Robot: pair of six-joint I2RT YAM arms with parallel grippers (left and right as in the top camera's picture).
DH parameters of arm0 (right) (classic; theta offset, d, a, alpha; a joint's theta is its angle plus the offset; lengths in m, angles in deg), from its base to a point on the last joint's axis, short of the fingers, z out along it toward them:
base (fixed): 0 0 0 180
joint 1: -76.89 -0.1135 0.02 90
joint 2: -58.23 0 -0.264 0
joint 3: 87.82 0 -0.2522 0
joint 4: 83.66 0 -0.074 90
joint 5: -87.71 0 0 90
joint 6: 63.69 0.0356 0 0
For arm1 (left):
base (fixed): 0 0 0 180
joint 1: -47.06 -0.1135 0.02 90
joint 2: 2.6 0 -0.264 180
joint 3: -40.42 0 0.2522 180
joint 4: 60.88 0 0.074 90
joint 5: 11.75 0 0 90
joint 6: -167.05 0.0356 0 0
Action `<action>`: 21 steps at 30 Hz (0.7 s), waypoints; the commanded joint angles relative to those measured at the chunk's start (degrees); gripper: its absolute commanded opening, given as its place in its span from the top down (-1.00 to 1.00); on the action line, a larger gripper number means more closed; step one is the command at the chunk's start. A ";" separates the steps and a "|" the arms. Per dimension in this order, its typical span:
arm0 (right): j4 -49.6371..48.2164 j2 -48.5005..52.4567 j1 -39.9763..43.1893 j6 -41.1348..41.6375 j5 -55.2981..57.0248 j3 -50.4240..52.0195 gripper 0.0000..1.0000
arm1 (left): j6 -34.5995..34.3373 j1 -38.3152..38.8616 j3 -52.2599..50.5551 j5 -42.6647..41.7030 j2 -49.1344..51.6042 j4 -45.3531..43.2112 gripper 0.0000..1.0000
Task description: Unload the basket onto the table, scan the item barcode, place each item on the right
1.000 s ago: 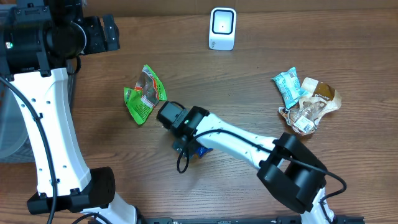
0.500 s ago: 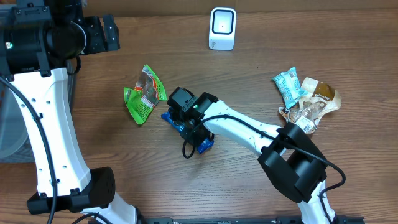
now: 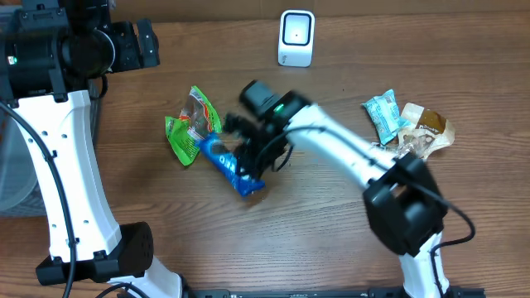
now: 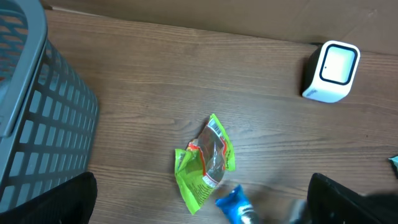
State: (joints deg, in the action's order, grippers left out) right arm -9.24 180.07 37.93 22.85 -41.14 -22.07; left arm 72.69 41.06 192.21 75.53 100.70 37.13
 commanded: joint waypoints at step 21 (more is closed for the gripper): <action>19.50 -0.33 24.87 3.78 -50.69 -1.49 0.93 | -0.57 0.02 0.17 0.17 0.46 -0.09 -0.99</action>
State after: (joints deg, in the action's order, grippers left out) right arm 10.30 180.07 62.65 26.78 -89.12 -22.09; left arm 72.69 41.06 192.21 75.53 100.70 37.11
